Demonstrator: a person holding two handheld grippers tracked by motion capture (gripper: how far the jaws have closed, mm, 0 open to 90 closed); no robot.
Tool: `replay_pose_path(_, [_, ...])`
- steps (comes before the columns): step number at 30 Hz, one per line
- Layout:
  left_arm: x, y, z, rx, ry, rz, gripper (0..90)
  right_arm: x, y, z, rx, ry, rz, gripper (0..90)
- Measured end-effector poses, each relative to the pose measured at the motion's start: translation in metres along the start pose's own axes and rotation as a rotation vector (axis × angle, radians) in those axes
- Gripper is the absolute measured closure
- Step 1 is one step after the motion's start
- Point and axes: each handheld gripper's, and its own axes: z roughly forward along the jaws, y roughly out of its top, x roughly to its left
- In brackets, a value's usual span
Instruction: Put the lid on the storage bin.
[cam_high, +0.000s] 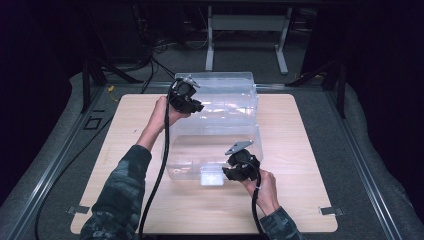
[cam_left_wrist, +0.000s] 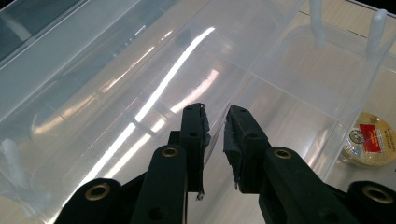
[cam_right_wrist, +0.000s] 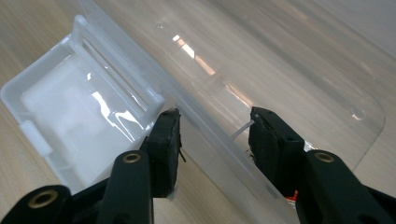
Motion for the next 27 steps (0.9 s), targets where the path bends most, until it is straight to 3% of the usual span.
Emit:
replay_pose_path(11, [-0.009,-0.005,-0.005,-0.023,0.020,0.024,77.4,0.000,0.000,0.000,0.000,-0.002,0.006,54.0])
replay_pose_path(15, [-0.013,-0.007,-0.008,-0.035,0.029,0.033,77.6,-0.005,-0.001,0.002,-0.011,0.029,0.021,53.0])
replay_pose_path(27, [-0.022,-0.011,-0.016,-0.065,0.007,0.046,77.6,-0.009,0.004,0.007,-0.016,0.006,0.032,52.8])
